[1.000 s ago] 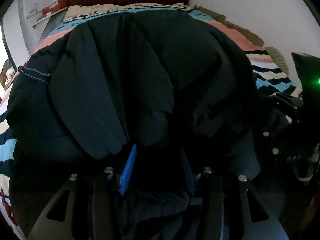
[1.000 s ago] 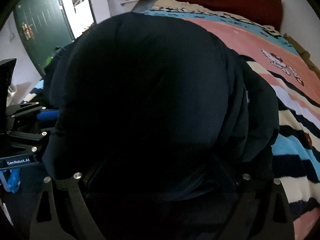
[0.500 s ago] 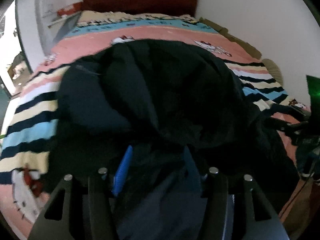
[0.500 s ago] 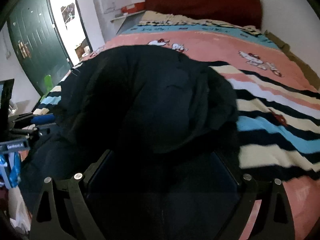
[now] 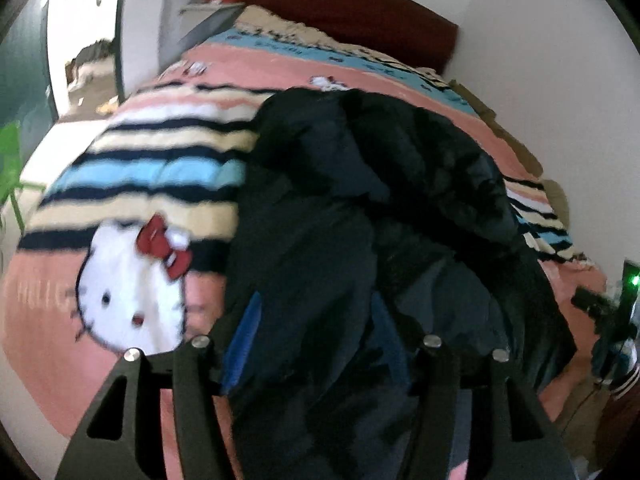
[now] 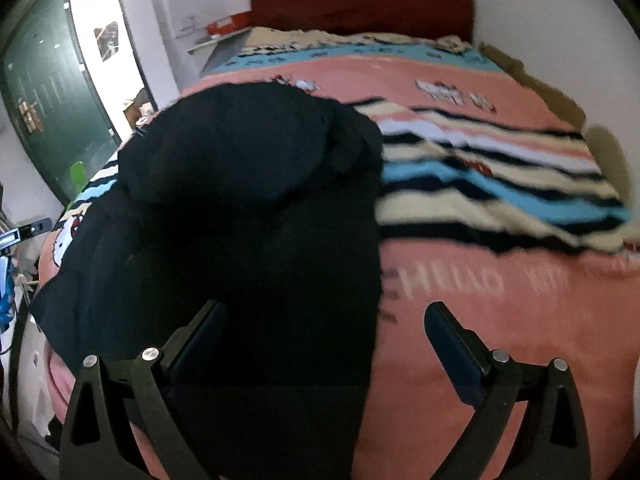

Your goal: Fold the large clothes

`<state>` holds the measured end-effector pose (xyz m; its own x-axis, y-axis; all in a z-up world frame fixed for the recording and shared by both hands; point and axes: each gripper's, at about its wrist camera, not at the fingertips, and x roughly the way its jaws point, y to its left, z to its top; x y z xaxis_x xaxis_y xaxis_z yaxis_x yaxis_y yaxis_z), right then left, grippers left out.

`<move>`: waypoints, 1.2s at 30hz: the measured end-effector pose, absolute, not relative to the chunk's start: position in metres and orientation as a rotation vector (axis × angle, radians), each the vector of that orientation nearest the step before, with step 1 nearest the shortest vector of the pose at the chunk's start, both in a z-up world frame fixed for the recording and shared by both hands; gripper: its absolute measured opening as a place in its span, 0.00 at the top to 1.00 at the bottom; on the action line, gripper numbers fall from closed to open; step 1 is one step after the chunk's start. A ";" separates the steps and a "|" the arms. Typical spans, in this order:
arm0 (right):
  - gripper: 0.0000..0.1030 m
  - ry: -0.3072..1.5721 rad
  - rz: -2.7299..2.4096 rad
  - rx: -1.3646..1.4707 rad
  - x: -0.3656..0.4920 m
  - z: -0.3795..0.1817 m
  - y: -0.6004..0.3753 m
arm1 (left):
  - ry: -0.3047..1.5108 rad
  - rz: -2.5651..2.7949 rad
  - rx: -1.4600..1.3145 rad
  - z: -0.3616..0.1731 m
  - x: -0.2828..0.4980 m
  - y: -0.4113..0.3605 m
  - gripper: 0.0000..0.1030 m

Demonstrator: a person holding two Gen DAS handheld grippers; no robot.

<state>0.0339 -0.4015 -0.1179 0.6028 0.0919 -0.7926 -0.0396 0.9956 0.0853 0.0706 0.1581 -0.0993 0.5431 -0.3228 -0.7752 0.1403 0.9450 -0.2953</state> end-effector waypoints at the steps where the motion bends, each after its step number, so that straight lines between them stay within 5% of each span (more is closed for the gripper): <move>1: 0.05 0.935 0.067 0.075 0.026 -0.124 -0.407 | 0.964 -0.270 -0.219 -0.103 0.067 0.165 0.46; 26: 0.02 1.055 0.071 0.339 0.005 -0.194 -0.419 | 1.097 -0.408 -0.792 -0.211 0.025 0.210 0.45; 36: 0.02 1.095 0.320 0.427 0.014 -0.200 -0.387 | 1.073 -0.583 -0.891 -0.207 0.017 0.175 0.40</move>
